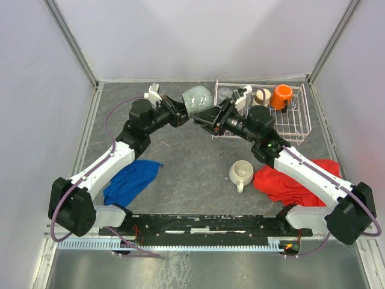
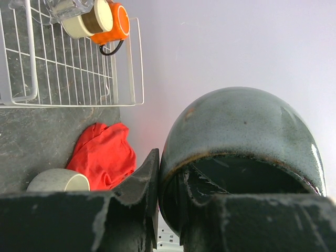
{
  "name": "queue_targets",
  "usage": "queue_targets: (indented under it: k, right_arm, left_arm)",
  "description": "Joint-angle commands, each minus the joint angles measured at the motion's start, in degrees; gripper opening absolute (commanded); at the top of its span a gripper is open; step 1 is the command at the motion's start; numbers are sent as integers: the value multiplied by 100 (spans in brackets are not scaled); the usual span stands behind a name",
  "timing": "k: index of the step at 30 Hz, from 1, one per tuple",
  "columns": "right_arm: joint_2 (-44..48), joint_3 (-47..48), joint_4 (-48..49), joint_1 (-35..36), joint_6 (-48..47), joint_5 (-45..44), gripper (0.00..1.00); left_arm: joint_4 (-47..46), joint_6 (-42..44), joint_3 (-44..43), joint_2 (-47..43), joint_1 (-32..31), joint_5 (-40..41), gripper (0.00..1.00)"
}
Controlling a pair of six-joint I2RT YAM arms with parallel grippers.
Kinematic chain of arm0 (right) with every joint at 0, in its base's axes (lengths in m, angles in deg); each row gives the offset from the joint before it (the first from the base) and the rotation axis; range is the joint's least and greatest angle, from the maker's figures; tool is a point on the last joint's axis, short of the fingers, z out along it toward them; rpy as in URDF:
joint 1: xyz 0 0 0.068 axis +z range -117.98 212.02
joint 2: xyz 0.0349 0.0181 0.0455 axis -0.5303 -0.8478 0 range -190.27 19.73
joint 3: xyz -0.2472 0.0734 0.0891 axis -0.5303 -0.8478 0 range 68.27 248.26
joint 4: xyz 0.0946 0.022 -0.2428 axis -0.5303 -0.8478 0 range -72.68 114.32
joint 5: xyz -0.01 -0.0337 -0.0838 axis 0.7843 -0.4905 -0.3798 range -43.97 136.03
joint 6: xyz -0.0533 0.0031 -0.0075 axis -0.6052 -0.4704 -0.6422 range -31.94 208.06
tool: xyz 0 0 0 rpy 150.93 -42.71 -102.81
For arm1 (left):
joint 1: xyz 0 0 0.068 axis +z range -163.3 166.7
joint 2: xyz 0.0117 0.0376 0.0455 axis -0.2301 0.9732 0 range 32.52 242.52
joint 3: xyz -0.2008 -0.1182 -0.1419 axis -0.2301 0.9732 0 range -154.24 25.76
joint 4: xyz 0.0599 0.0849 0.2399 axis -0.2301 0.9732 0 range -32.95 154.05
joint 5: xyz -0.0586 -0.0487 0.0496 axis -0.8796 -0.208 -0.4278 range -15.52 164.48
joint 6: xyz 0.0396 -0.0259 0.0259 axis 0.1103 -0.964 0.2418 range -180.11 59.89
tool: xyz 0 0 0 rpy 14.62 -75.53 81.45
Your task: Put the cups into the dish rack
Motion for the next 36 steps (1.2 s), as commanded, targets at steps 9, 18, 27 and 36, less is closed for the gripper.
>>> queue_targets:
  k: [9,18,27,36]
  right_arm:
    - [-103,-11,618,69,34,-320,44]
    - [-69,-39,618,171,-18,-437,37]
    - [161,-192,500,166,-114,-630,26]
    - [397,227,-483,157,-849,-648,1]
  left_arm:
    - [-759,146,-158,-442,-35,-29,3]
    - [-754,136,-150,-434,-32,-26,3]
    - [-715,146,-122,-491,-34,-24,3]
    - [-385,303,-61,-593,-25,82,5]
